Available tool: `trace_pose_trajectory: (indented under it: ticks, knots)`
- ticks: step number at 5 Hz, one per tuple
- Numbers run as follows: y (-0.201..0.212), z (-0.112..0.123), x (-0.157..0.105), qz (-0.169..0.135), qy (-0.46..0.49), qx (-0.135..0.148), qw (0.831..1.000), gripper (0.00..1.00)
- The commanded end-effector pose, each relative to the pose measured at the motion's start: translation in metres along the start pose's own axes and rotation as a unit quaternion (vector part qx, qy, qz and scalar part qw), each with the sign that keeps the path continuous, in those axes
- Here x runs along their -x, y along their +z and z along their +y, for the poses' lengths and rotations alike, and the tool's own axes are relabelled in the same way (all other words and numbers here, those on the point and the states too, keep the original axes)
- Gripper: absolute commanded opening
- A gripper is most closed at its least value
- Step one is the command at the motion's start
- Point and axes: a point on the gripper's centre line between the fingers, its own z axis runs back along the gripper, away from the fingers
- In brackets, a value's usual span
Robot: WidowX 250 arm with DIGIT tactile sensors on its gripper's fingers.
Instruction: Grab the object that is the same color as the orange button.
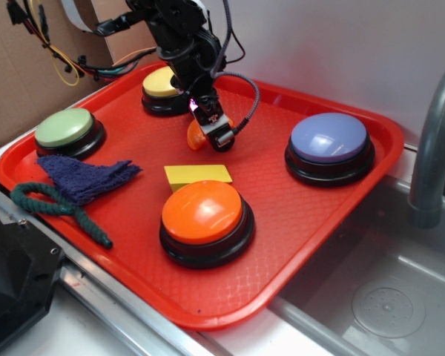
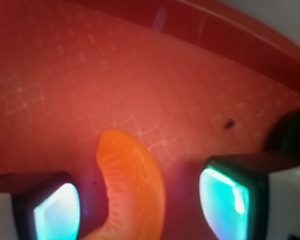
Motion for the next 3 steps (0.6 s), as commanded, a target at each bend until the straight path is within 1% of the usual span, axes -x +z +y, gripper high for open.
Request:
trace_pose_trajectory:
  ticks: [1,2,3]
  knots:
    - [0.0036,0.0085,-0.0132,-0.019,0.004,0.000,1.000,1.00]
    - [0.0030,0.0069,-0.0113,-0.025,-0.001,0.009,1.000,0.00]
    - [0.0013,0.0057,-0.0107,-0.021,0.001,0.005,1.000,0.00]
